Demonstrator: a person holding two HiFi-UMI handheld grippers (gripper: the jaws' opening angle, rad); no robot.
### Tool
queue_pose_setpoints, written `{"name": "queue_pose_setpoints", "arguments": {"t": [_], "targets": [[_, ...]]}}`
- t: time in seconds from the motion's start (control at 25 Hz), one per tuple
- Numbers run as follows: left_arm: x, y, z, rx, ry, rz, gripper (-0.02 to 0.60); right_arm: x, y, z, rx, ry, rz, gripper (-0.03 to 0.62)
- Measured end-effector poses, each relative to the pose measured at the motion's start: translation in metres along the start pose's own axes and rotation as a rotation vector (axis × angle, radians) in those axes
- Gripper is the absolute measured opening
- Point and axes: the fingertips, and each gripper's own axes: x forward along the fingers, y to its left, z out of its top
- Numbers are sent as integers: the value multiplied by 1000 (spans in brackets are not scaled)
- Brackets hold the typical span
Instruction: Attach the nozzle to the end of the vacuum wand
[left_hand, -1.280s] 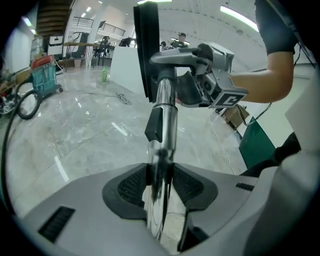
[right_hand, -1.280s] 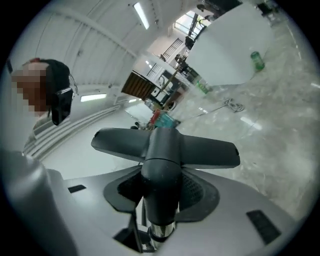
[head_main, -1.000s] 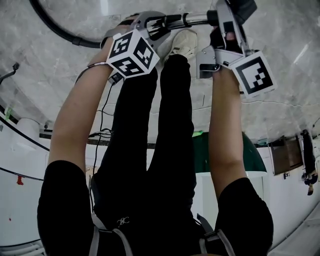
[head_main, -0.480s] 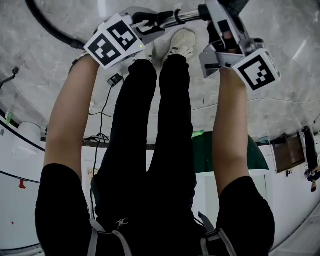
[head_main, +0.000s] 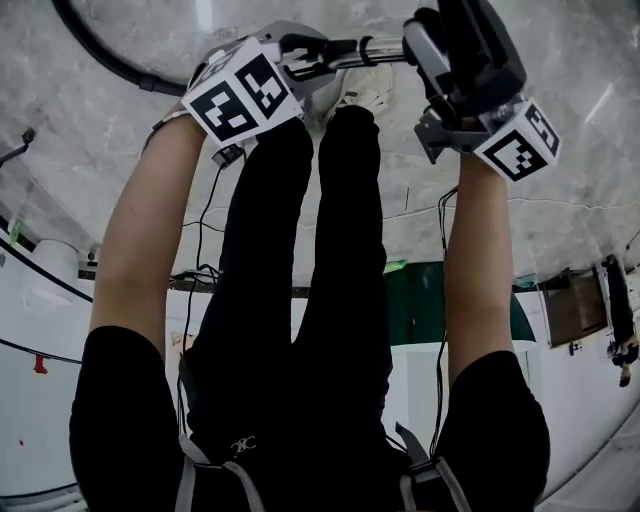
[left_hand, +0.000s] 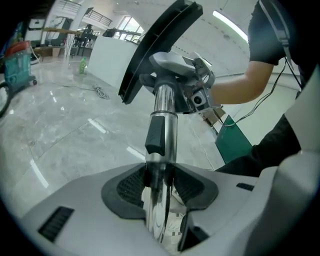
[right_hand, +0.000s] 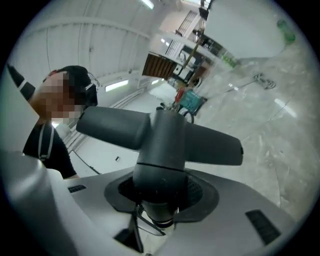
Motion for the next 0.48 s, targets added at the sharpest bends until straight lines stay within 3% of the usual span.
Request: {"name": "queue_pose_setpoints", "arguments": {"t": [0.04, 0.12, 0.28, 0.36, 0.4, 0.48], "targets": [[2, 0, -1, -8, 2, 3, 169, 1, -3, -3, 13, 20, 19, 175], [7, 6, -1, -23, 13, 44, 170, -1, -20, -2, 63, -22, -100, 173], [17, 2, 3, -39, 25, 82, 172, -22, -46, -6, 181, -103, -584, 172], [19, -5, 7, -23, 17, 62, 172, -30, -48, -9, 224, -75, -745, 173], [18, -6, 8, -12, 11, 53, 172, -30, -45, -8, 221, -75, -763, 173], [9, -4, 10, 8, -5, 39, 172, -21, -33, -1, 146, -110, -650, 173]]}}
